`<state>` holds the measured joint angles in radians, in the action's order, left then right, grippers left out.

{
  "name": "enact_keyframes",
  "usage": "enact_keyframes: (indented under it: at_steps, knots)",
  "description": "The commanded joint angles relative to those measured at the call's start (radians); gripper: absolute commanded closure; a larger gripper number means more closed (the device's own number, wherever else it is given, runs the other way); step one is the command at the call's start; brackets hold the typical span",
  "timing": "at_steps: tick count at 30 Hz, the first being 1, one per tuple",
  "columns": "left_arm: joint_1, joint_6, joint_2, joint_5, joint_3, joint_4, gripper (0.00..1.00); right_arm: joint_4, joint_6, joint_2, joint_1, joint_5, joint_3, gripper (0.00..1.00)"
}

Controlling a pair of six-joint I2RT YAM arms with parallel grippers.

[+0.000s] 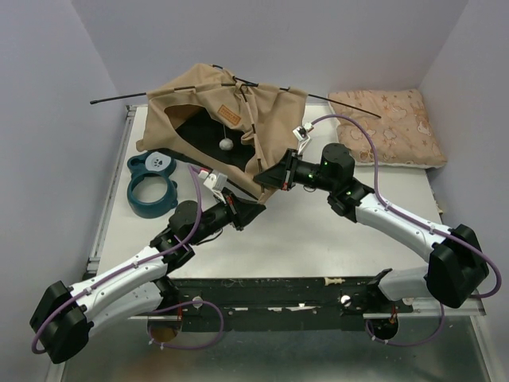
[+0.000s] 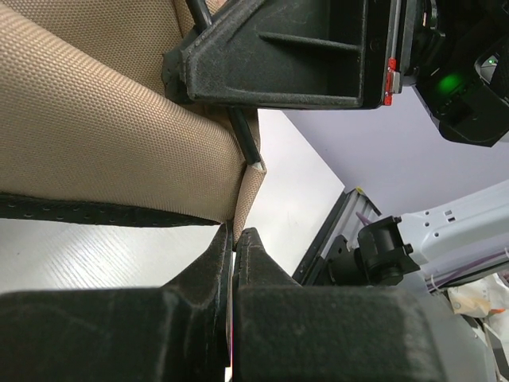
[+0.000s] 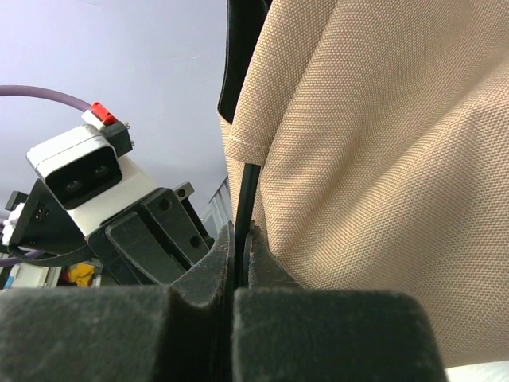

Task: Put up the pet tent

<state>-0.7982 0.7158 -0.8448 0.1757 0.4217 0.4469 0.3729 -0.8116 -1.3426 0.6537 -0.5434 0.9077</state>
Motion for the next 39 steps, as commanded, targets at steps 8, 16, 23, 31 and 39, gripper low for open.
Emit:
enact_keyframes:
  at_steps: [8, 16, 23, 31, 39]
  knots:
    - [0.033, 0.037, 0.013, 0.004, -0.004, 0.004, 1.0, 0.064, 0.061, 0.016, 0.006, 0.037, -0.016, 0.99]
    - [0.036, 0.071, -0.01, 0.016, 0.006, 0.035, 1.0, 0.087, 0.061, 0.0, 0.007, 0.051, -0.007, 0.99]
    - [0.036, 0.111, -0.04, 0.036, 0.022, 0.088, 1.0, 0.11, 0.074, -0.026, 0.015, 0.068, 0.016, 0.99]
    - [0.034, 0.139, -0.059, 0.01, 0.035, 0.125, 1.0, 0.124, 0.086, -0.026, 0.023, 0.072, -0.004, 0.99]
    - [0.034, 0.238, -0.103, -0.028, 0.065, 0.138, 1.0, 0.142, 0.106, -0.02, 0.032, 0.088, -0.024, 0.99]
